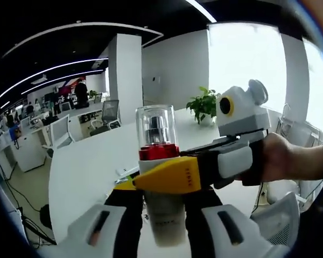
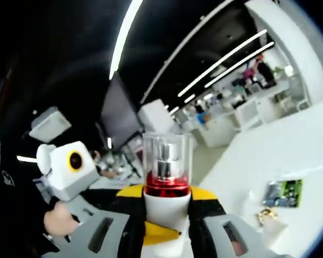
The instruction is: Arrange the skincare products in the storage area until every visible bottle or jar stands upright without overlapping.
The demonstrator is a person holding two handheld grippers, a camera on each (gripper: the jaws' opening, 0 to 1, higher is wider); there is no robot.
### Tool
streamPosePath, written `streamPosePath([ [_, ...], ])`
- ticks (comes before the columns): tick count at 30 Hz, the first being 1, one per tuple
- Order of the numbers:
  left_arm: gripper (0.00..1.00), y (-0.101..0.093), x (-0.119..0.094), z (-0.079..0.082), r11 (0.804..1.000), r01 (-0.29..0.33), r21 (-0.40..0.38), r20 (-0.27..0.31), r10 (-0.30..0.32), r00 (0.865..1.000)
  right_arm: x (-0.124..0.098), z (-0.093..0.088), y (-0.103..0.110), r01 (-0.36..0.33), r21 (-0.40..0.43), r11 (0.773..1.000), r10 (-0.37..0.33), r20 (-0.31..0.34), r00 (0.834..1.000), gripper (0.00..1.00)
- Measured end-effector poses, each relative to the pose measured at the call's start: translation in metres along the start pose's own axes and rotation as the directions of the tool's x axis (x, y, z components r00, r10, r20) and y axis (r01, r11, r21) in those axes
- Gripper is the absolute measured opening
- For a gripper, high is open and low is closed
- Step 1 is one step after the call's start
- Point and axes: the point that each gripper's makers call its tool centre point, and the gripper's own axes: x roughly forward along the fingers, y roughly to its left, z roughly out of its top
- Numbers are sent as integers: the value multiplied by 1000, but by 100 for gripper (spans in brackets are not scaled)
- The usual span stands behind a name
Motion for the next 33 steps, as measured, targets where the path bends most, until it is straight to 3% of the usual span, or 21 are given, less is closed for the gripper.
streamPosePath([
  [2,28,-2,-2,3,1000,16,-7,16,-16,1000,-4,4,3,-16,-23,1000,17,1,1000,22],
  [5,30,-10,-4,9,995,93,-26,43,-92,995,-9,9,7,-50,-80,996,49,-9,999,22],
  [7,33,-14,-4,11,978,161,-130,76,-153,985,-14,13,13,-88,-126,988,86,-16,996,22],
  [8,35,-18,-6,12,961,220,-165,94,-207,974,-17,14,16,-105,-149,983,103,-22,994,22],
  [10,42,-16,-8,13,957,246,-154,99,-233,968,-23,18,23,-134,-217,967,130,-34,991,22],
  [14,51,-29,-13,19,932,356,-70,116,-347,931,-33,22,41,-232,-269,935,224,-58,973,22],
  [18,60,-44,-17,25,889,456,-39,132,-448,884,-40,29,60,-314,-298,901,307,-72,949,22],
  [19,60,-46,-17,27,883,469,-27,142,-461,876,-41,29,64,-337,-324,884,326,-89,941,22],
  [20,59,-52,-20,29,863,505,-1,143,-500,854,-42,30,66,-355,-349,867,338,-110,935,22],
  [21,59,-53,-19,31,862,506,2,148,-501,853,-43,29,69,-371,-370,852,350,-125,928,22],
  [22,57,-57,-21,33,850,527,12,159,-522,838,-45,27,73,-388,-383,838,357,-152,922,22],
  [24,55,-61,-22,36,836,549,11,173,-542,822,-46,26,77,-405,-389,828,369,-165,914,22],
  [30,45,-67,-25,36,813,583,7,184,-574,798,-48,28,77,-413,-399,819,382,-158,911,23],
  [32,40,-72,-27,36,796,606,5,180,-596,782,-48,29,74,-405,-401,822,374,-157,914,23],
  [33,39,-70,-24,36,806,592,-1,178,-583,793,-48,29,74,-409,-396,822,377,-160,912,23],
])
